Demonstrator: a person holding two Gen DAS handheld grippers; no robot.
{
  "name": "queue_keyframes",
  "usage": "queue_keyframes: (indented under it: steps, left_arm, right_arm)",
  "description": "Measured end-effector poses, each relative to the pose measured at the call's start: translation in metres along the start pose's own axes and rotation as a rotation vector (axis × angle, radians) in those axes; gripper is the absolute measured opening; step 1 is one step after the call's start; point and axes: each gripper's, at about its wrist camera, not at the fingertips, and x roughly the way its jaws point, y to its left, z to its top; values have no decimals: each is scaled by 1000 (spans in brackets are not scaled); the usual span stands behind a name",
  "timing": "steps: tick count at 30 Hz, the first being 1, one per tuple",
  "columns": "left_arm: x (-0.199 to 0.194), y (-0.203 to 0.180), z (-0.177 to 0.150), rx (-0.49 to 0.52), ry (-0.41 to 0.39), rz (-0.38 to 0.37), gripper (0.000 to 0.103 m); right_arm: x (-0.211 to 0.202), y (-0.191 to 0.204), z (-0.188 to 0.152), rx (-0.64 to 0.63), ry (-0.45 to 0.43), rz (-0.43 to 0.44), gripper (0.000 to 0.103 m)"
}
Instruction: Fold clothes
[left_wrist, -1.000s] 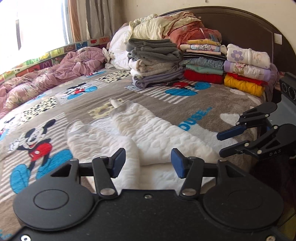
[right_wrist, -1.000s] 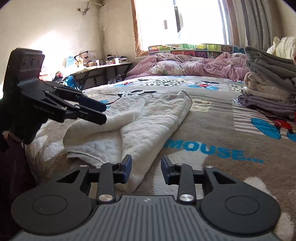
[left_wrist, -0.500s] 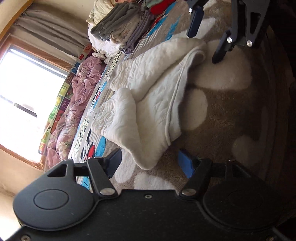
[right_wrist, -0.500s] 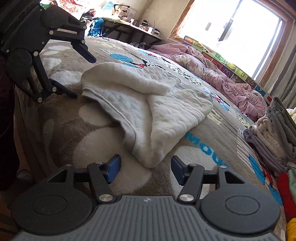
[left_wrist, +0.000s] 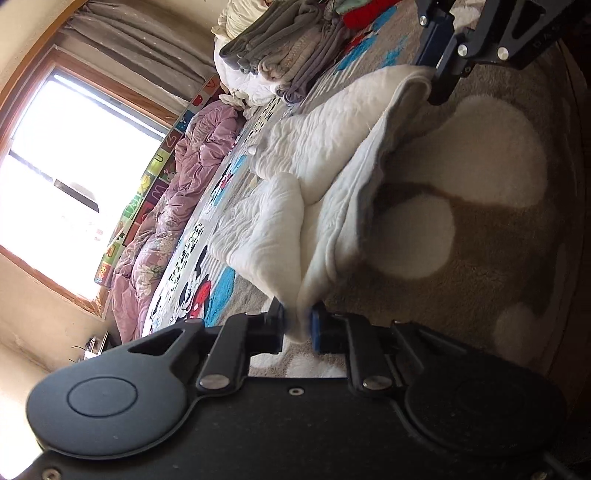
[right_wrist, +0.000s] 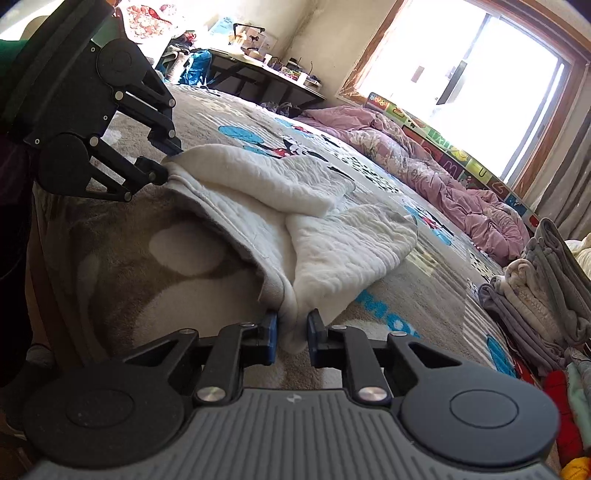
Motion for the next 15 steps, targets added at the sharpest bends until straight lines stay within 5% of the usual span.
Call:
queue_keyframes:
  steps: [3,9,15]
  left_arm:
    - [-30,18,3,-92,-40,-63,12]
    - [-47,84,9,-447,-188,-170,12]
    - [16,150,7,-813,-242,-290,12]
  right_arm:
    - [-28,-6,10,8,-50,3,17]
    - [-58,-40,35,81,-181,1,18]
    - [-12,-111,55,343,-272,41,20]
